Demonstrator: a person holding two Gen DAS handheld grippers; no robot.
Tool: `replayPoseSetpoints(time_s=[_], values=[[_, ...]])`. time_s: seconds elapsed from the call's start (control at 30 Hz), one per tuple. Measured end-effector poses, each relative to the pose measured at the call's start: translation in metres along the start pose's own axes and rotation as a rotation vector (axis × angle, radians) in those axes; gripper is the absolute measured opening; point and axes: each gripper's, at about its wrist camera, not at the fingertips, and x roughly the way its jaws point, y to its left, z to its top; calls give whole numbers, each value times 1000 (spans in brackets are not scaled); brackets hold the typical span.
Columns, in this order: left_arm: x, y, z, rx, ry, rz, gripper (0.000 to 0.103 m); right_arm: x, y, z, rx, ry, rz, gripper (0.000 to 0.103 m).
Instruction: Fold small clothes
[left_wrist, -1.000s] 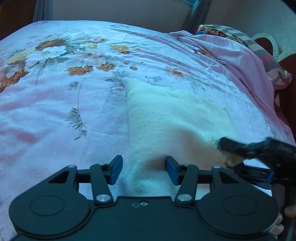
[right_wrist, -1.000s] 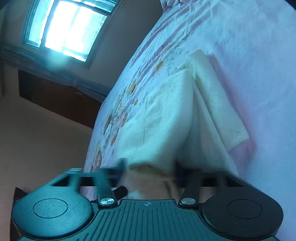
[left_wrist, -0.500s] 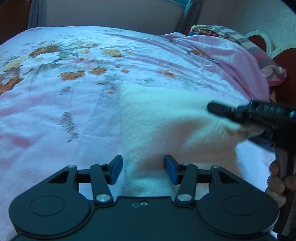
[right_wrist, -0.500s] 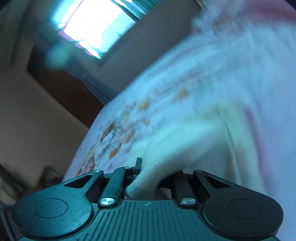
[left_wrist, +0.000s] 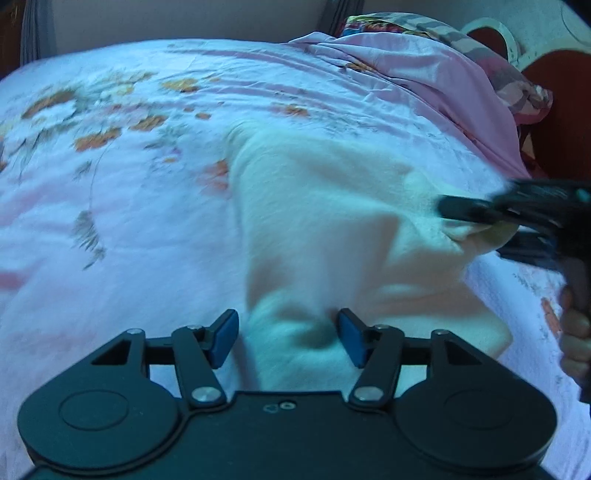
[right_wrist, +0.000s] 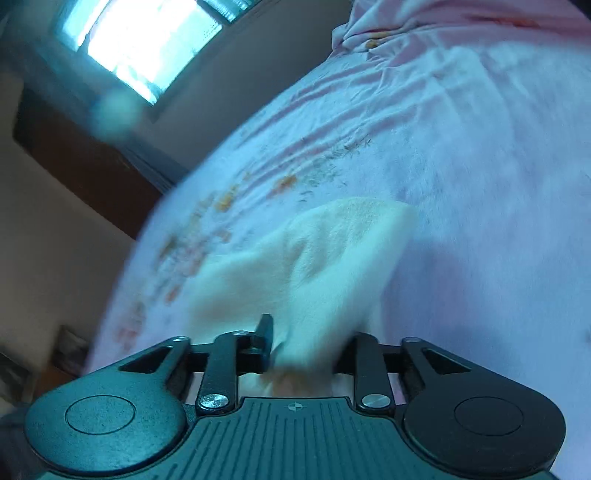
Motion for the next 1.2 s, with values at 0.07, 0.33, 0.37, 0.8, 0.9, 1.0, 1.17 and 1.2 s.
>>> replayPoseSetpoints(time_s=[0.07, 0.33, 0.37, 0.8, 0.9, 1.0, 1.17, 1.2], values=[[-9, 2, -2, 1, -7, -1, 56, -18, 2, -13, -33, 31, -10, 33], [-31, -1, -18, 23, -6, 26, 56, -68, 0, -61, -11, 91, -125, 33], [-33, -1, -20, 18, -5, 31, 55, -69, 1, -65, 1, 93, -120, 33], [-46, 0, -26, 0, -8, 56, 55, -46, 11, -66, 146, 103, -114, 7], [-52, 4, -23, -6, -23, 57, 55, -55, 15, -73, 148, 66, -88, 5], [-62, 6, -21, 3, -49, 53, 55, -76, 21, -81, 189, 24, -11, 5], [-61, 2, -19, 24, -50, 44, 55, -71, 2, -108, 161, 87, -145, 4], [-59, 0, -20, 26, -46, 46, 55, -69, -5, -109, 191, 80, -152, 4]])
